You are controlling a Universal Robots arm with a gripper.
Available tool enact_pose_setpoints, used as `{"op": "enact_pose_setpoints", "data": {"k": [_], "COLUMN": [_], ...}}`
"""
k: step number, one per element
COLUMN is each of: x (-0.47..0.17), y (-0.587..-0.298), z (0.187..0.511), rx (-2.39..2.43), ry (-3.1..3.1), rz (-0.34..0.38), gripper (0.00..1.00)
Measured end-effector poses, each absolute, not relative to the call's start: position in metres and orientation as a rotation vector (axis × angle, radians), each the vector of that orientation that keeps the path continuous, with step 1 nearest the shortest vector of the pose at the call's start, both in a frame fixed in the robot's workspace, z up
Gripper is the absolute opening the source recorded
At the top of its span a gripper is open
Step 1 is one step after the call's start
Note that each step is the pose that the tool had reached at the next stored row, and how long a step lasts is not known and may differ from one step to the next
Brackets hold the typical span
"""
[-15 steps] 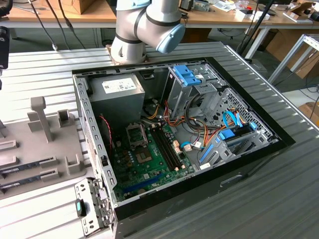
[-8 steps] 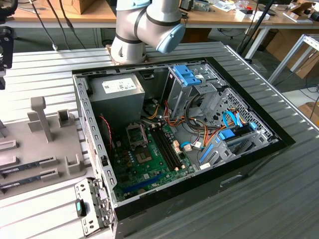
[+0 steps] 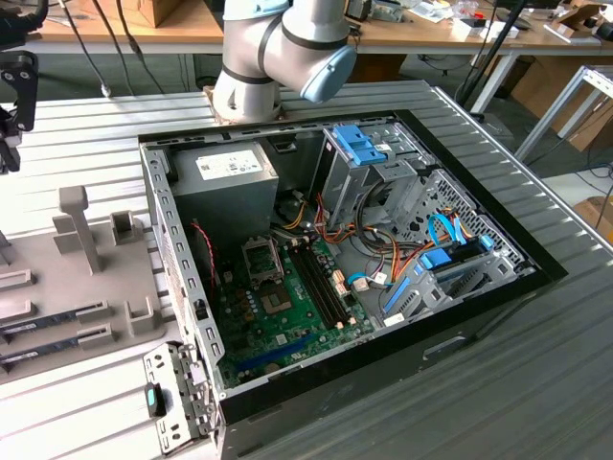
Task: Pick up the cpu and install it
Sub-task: 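Pick up the cpu and move it towards the insertion slot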
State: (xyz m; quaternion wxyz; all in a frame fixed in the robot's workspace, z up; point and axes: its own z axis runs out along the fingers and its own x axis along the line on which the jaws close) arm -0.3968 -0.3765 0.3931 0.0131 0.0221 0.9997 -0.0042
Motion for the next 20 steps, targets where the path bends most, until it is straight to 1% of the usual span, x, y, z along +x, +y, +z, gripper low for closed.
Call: {"op": "enact_pose_setpoints", "data": {"k": [20], "x": [-0.375], "y": [-0.376], "z": [0.393], "rx": [0.069], "ry": [3.115], "rz": [-0.013], "gripper": [0.47]}}
